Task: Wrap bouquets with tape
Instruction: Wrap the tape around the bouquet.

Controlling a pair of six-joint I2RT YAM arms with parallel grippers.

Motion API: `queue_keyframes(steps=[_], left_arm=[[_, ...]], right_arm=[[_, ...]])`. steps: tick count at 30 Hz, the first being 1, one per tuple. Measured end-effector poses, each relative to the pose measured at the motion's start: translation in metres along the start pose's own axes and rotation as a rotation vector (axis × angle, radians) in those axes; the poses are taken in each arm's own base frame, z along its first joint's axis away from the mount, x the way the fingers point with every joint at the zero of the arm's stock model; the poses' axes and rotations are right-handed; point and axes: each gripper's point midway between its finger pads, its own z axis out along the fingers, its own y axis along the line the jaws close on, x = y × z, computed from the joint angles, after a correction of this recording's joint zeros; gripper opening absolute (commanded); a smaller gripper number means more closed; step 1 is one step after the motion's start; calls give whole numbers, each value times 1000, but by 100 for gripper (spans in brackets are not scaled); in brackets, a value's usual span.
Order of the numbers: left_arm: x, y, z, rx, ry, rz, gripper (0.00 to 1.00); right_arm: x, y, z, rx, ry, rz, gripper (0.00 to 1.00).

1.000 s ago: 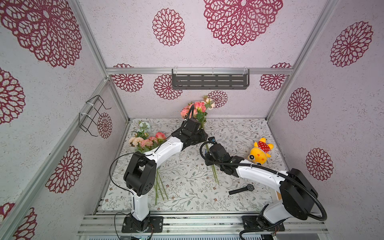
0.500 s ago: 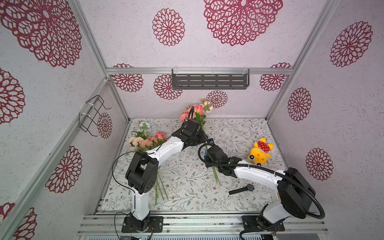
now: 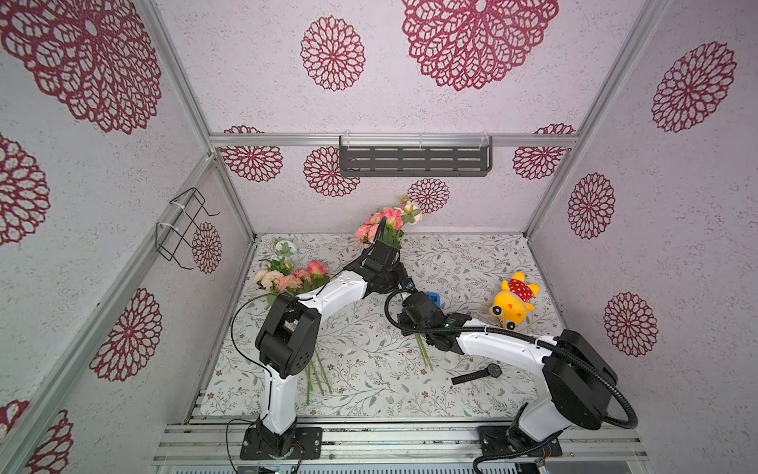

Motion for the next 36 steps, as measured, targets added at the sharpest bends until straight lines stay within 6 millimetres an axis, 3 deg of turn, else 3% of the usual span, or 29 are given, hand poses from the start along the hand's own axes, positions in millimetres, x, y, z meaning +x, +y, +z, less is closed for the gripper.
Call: queue_keyframes(steps=[3, 5, 8, 11, 14, 18, 21, 23, 26, 27, 29, 33, 36], left_arm=[[1, 1, 1, 10, -4, -5, 0], [5, 5, 0, 15, 2, -7, 0], [11, 9, -5, 37, 2, -11, 0], [12, 5, -12, 93, -17, -10, 0], [6, -9, -23, 175, -62, 3, 0], [-8, -35, -40, 290, -138, 32, 0], [-18, -53, -55, 373, -189, 47, 0], [-23, -62, -64, 419, -221, 51, 0], [-26, -65, -70, 458, -254, 47, 0], [-26, -63, -69, 459, -260, 41, 0], [-28, -57, -69, 466, -261, 19, 1], [-29, -58, -71, 485, -257, 4, 43], [-34, -56, -73, 483, -272, -1, 54]], right_arm=[[-3, 4, 0, -25, -7, 7, 55], [-8, 9, -2, -77, -27, 25, 74], [-12, 7, -13, -201, -62, 97, 81], [-22, -13, -26, -325, -115, 241, 83], [-37, -23, -34, -437, -159, 352, 81], [-45, 0, -40, -613, -147, 399, 77], [-43, 11, -36, -686, -125, 428, 68], [-40, 10, -32, -709, -120, 460, 55], [-39, 11, -32, -766, -131, 488, 14], [-41, 15, -35, -793, -138, 480, 4], [-43, 24, -42, -838, -142, 464, 0], [-41, 21, -38, -790, -133, 445, 0], [-35, 11, -27, -657, -103, 408, 0]])
